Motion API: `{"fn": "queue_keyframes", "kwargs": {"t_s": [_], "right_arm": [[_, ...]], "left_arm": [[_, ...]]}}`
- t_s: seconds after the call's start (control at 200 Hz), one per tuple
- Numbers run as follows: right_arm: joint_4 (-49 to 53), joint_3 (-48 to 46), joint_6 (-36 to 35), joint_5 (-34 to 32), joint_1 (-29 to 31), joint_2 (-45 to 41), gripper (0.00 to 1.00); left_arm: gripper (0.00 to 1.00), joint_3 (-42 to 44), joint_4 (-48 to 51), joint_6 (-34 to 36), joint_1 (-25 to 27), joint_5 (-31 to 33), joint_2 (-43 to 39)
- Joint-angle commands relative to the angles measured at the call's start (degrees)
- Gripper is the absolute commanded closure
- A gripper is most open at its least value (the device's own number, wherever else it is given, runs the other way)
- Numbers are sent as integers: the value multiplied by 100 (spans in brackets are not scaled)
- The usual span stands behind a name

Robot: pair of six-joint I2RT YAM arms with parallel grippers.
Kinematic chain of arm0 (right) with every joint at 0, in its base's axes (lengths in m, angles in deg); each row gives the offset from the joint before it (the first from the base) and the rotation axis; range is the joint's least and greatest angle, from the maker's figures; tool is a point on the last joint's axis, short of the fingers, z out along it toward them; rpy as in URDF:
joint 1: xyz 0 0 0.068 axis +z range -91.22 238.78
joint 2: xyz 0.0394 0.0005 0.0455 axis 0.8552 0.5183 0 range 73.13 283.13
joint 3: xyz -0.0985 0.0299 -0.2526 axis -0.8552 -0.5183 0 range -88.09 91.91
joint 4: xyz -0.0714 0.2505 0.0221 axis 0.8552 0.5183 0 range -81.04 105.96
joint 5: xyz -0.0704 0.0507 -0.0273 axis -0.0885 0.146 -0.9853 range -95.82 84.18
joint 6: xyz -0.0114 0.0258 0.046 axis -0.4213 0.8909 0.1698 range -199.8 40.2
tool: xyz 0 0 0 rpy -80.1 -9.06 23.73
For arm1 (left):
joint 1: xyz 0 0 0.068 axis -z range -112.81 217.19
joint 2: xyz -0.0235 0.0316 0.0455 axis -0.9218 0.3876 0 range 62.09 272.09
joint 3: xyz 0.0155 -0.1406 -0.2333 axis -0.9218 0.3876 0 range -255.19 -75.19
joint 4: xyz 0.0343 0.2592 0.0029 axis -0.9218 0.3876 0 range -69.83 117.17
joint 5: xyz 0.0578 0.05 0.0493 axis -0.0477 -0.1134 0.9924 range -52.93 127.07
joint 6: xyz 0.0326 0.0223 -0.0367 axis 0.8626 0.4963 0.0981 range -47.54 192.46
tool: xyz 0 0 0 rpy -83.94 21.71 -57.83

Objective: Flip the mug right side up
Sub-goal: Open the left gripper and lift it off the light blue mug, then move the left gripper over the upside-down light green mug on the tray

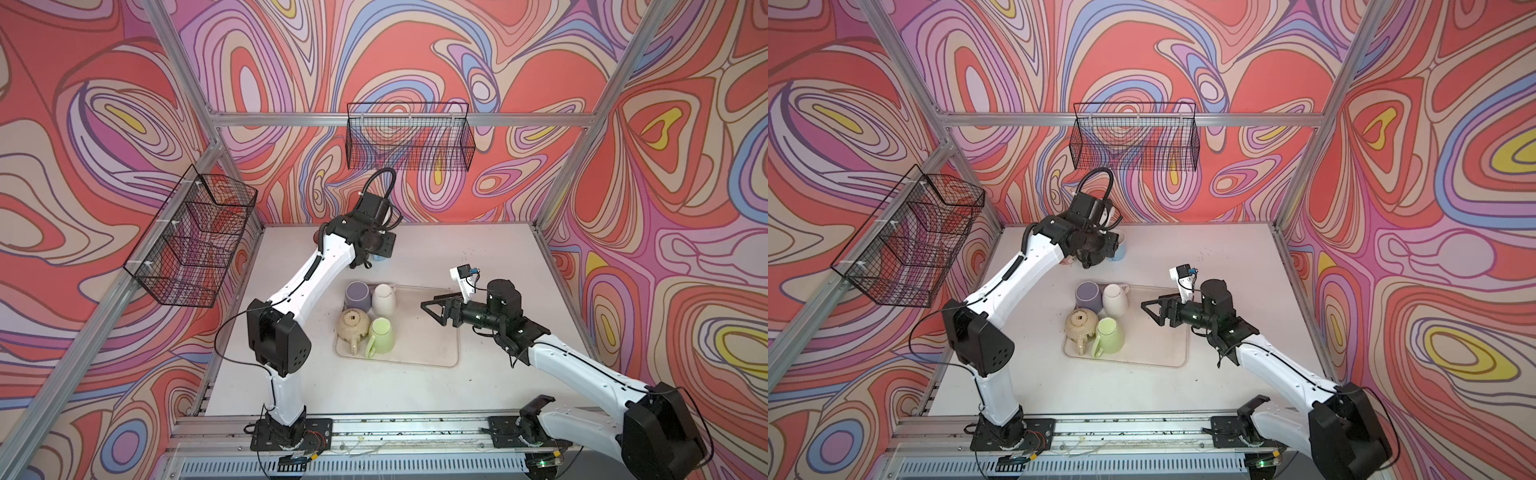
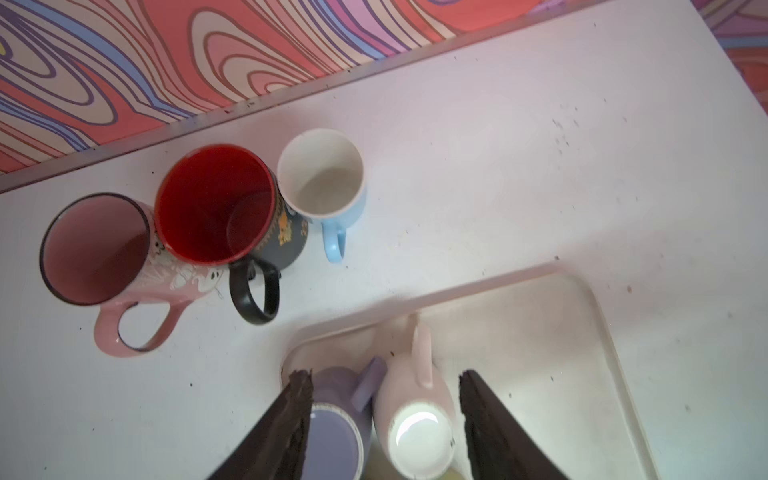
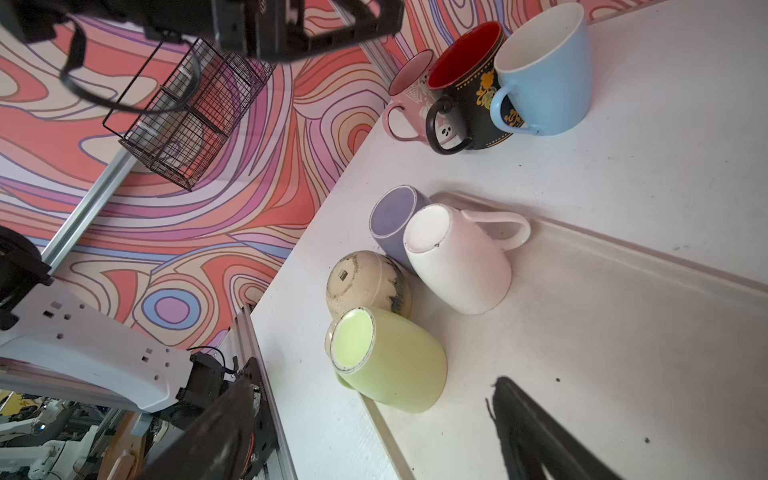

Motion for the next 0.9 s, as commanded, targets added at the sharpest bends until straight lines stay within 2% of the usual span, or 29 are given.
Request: {"fn": "queue_keyframes", "kwargs": {"t_s": [0.0, 0.285, 0.526, 0.766, 0.896], "right_arm": [[279, 138, 67, 19, 18, -192, 9], [876, 129, 43, -2, 22, -636, 10], [1029, -23, 53, -144, 23, -826, 11], [1140, -163, 189, -324, 18, -842, 11], [1135, -286, 274, -460, 18, -870, 11]], "left_arm": [[39, 756, 467, 278, 203, 95, -502], [40, 2569, 512, -98, 488, -89, -2164], [43, 3331, 660, -330, 861, -195, -3252], [48, 3896, 917, -553, 1166, -127, -3883], [50, 4288, 891, -830, 1424, 113, -4129]]}}
